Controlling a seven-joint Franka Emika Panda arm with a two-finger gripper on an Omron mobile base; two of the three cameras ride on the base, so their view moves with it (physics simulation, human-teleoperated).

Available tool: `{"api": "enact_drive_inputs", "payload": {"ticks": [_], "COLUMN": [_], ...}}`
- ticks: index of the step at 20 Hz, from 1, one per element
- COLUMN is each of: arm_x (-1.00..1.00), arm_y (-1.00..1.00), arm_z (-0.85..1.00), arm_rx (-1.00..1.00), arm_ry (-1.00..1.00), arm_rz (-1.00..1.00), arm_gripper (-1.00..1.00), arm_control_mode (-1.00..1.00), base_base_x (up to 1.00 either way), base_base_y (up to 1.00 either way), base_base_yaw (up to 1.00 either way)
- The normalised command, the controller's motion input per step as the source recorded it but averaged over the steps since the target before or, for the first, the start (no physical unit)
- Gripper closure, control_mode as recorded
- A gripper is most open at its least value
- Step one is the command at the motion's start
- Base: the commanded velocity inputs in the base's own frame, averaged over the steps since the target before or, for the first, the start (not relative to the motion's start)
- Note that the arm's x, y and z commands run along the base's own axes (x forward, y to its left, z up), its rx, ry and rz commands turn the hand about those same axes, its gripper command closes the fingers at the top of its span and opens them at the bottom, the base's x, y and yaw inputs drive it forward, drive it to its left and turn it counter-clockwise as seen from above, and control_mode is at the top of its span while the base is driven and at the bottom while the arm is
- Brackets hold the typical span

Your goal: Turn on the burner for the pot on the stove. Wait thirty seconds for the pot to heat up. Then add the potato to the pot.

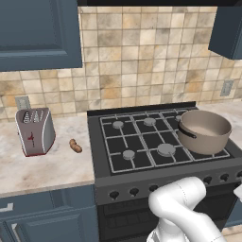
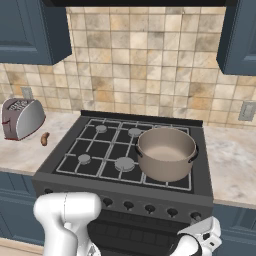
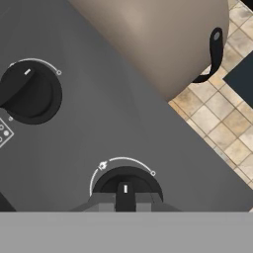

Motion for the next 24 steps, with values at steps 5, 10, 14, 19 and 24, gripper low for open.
{"api": "enact_drive_inputs", "payload": {"ticks": [5,10,14,19,24], "arm_x": [0.00,0.00,0.00,0.00,0.00], "arm_y": [0.00,0.00,0.00,0.00,0.00], "arm_z": [0.00,0.00,0.00,0.00,0.00], "arm_rx": [0.00,0.00,0.00,0.00,0.00], "arm_ry": [0.00,0.00,0.00,0.00,0.00], "arm_rz": [0.00,0.00,0.00,0.00,0.00], "arm_gripper": [1.00,1.00,1.00,1.00,1.00], "arm_control_mode": [-1.00,-1.00,-1.00,-1.00,-1.00], "base_base_x": [0.00,0.00,0.00,0.00,0.00], "base_base_y": [0.00,0.00,0.00,0.00,0.00], "base_base_yaw": [0.00,0.00,0.00,0.00,0.00]}}
